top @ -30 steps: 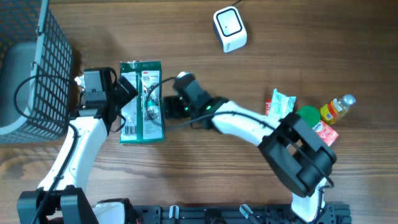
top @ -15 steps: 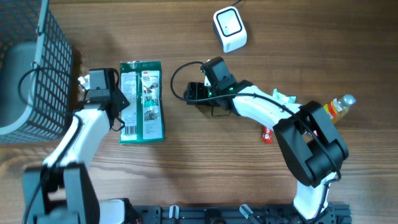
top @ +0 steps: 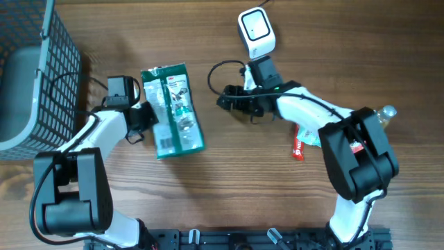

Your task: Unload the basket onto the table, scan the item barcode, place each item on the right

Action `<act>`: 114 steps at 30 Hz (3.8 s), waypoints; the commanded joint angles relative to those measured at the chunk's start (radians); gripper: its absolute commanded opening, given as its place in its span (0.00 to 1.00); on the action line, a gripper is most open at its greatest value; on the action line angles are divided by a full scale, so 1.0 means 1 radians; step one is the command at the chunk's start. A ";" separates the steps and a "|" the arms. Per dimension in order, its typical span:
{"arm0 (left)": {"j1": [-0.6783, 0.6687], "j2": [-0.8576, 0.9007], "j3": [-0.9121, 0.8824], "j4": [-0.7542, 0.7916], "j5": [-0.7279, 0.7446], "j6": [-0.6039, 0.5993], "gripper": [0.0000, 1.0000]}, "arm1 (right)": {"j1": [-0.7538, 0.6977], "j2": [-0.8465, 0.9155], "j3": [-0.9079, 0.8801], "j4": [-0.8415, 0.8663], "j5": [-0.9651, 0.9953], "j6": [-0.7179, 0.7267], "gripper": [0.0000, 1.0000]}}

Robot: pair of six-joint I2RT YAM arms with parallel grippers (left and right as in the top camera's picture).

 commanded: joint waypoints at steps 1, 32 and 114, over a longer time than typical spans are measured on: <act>-0.063 0.044 -0.032 -0.024 0.122 0.043 0.05 | 0.006 0.019 0.003 -0.027 -0.050 -0.061 0.86; -0.093 -0.017 0.019 0.025 -0.176 -0.040 0.06 | 0.181 0.019 0.003 -0.113 -0.049 -0.104 0.90; 0.075 0.163 0.103 -0.072 0.383 0.217 0.12 | 0.041 0.245 0.017 0.132 -0.334 0.137 0.65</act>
